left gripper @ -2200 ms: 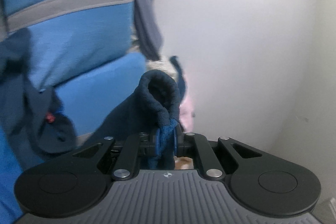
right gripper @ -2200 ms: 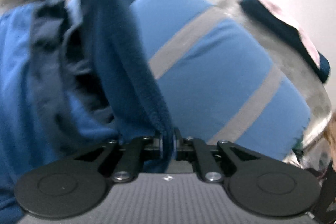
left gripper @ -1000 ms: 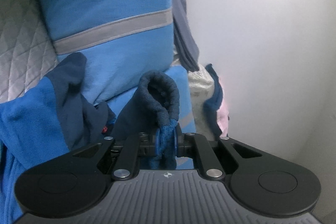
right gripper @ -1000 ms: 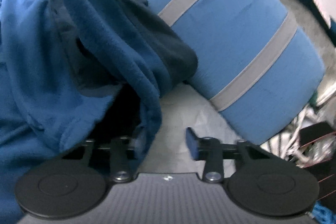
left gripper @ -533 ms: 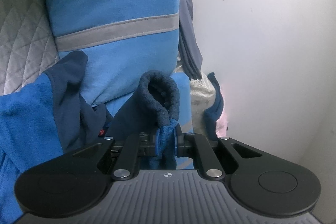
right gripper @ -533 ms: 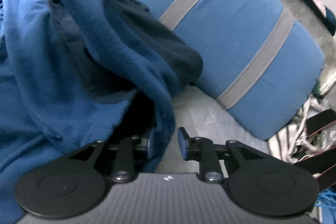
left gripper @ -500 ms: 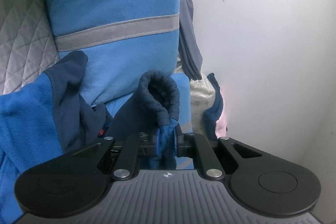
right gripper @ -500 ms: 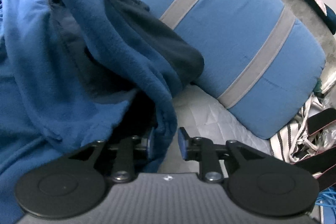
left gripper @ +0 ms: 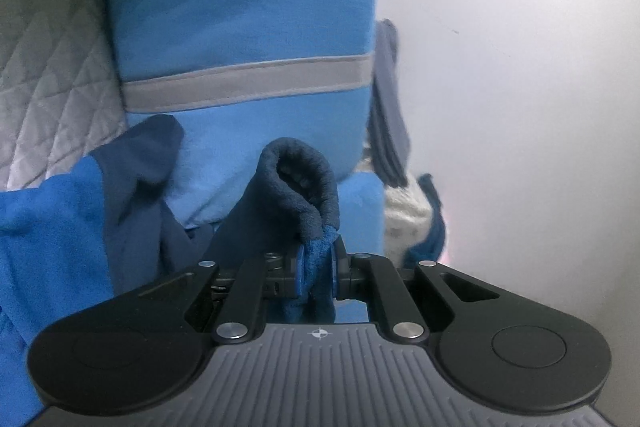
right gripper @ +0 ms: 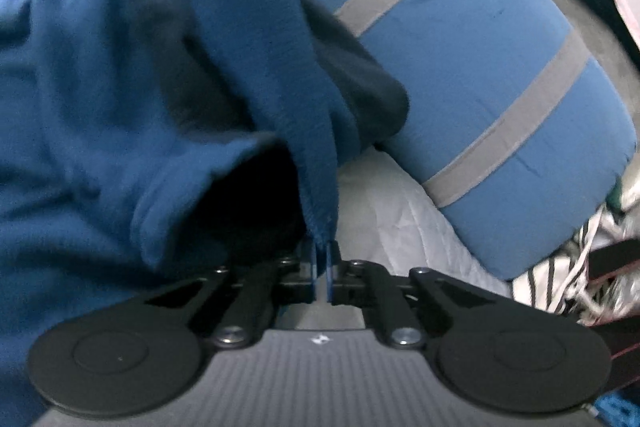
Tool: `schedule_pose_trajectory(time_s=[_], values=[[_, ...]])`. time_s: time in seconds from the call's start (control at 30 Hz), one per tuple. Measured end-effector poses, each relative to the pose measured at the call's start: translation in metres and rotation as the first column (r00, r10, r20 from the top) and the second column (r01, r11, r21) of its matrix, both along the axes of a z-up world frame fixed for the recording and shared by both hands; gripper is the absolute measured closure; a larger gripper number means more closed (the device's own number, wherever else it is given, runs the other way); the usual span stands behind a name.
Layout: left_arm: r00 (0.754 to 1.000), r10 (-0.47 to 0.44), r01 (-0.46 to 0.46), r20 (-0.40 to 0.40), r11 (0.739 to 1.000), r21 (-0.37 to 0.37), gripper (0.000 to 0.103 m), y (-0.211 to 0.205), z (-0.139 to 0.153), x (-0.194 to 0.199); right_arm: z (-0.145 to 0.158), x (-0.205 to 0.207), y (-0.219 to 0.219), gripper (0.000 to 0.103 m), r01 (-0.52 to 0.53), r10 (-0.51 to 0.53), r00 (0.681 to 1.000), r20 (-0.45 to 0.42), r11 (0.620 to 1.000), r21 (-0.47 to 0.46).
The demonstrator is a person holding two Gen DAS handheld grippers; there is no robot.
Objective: Fold clothes
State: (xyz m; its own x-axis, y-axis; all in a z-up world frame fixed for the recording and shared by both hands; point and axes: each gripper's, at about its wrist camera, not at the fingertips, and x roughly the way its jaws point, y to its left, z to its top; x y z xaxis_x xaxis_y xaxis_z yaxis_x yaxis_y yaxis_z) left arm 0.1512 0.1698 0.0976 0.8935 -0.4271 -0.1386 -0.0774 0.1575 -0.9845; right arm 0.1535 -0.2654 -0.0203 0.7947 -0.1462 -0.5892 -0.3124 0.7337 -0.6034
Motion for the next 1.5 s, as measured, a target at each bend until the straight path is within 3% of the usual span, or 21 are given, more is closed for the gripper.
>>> schedule_pose_trajectory(time_s=[0.13,0.23,0.37,0.53,0.63,0.9,0.97,1.0,1.03,1.07,1.2,1.33,1.43,1.5], values=[[0.996,0.079,-0.081,-0.047,0.996,-0.029,0.092,0.011,-0.011,0.004,-0.02,-0.007,0.001,0.103,-0.034,0.03,0.999,-0.04,0.994,-0.103],[0.993,0.103,-0.109,-0.062,0.989,-0.102,0.092,0.022,-0.019,0.005,-0.022,-0.013,-0.012,0.103,0.028,-0.029,0.999,-0.027,0.998,-0.059],[0.995,0.087,-0.092,-0.054,0.99,-0.103,0.092,0.02,-0.018,0.006,0.002,-0.016,-0.01,0.068,0.067,-0.065,0.996,0.067,0.997,-0.03],[0.995,0.086,-0.09,-0.045,0.99,-0.111,0.092,0.018,-0.016,0.006,0.04,-0.021,0.023,0.052,-0.01,0.005,0.982,0.187,1.0,0.024],[0.995,0.086,-0.091,-0.047,0.989,-0.113,0.092,0.018,-0.016,0.006,0.042,-0.014,0.046,0.044,-0.076,0.076,0.982,0.174,0.997,-0.004],[0.997,0.067,-0.07,-0.031,0.99,-0.122,0.091,0.017,-0.016,0.005,0.036,0.022,0.064,0.048,-0.021,0.022,0.994,0.105,1.0,-0.007],[0.998,0.056,-0.058,-0.024,0.991,-0.12,0.091,0.016,-0.016,0.005,0.036,0.032,0.063,0.06,-0.006,0.006,0.997,0.081,1.0,0.005],[0.999,0.042,-0.044,-0.017,0.993,-0.113,0.091,0.015,-0.015,0.005,0.036,0.035,0.062,0.07,0.0,-0.001,0.997,0.073,1.0,0.011],[1.0,0.028,-0.029,-0.01,0.994,-0.104,0.091,0.014,-0.013,0.004,0.037,0.036,0.062,0.087,0.004,-0.005,0.998,0.067,1.0,0.02],[1.0,0.014,-0.014,-0.002,0.995,-0.096,0.091,0.014,-0.012,0.003,0.039,0.038,0.06,0.091,0.007,-0.009,0.998,0.061,0.999,0.031],[0.999,-0.043,0.044,0.025,0.997,-0.063,0.091,0.01,-0.007,0.001,0.053,0.04,0.049,0.095,0.026,-0.031,0.997,0.063,0.996,0.083],[0.994,-0.1,0.101,0.051,0.994,-0.027,0.091,0.007,-0.002,-0.001,0.076,0.044,0.023,0.097,0.116,-0.131,0.98,0.152,0.988,0.105],[0.977,-0.199,0.193,0.078,0.977,0.086,0.091,-0.004,0.006,-0.009,0.087,0.045,0.004,0.097,0.18,-0.204,0.959,0.196,0.975,0.133],[0.96,-0.268,0.25,0.078,0.949,0.191,0.091,-0.012,0.01,-0.018,0.082,0.043,0.0,0.097,0.198,-0.221,0.956,0.192,0.972,0.129]])
